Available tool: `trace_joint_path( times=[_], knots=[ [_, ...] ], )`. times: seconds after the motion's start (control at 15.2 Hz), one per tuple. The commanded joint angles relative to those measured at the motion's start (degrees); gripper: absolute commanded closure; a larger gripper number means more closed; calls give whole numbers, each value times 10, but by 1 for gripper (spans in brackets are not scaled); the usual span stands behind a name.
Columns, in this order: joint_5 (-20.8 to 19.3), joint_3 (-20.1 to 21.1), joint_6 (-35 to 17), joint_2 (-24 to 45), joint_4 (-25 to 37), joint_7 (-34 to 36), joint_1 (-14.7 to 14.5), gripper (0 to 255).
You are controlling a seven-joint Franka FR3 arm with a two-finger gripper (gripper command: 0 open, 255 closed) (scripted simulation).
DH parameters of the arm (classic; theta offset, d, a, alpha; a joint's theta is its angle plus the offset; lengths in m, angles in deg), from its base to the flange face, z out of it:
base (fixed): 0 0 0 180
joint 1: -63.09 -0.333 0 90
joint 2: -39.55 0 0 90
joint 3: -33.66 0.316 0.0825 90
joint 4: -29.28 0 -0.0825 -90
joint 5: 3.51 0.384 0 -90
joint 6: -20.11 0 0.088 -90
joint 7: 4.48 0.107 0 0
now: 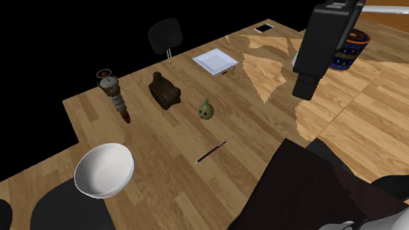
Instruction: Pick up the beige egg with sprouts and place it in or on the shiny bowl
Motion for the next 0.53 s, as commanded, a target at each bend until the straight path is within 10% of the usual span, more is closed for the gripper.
trace_joint_path(
  times=[0.0,0.46],
  knots=[
    [0,0,0,0,0,0,0,0],
    [-5,-16,-136,106,-26,18,18,0]
  ],
)
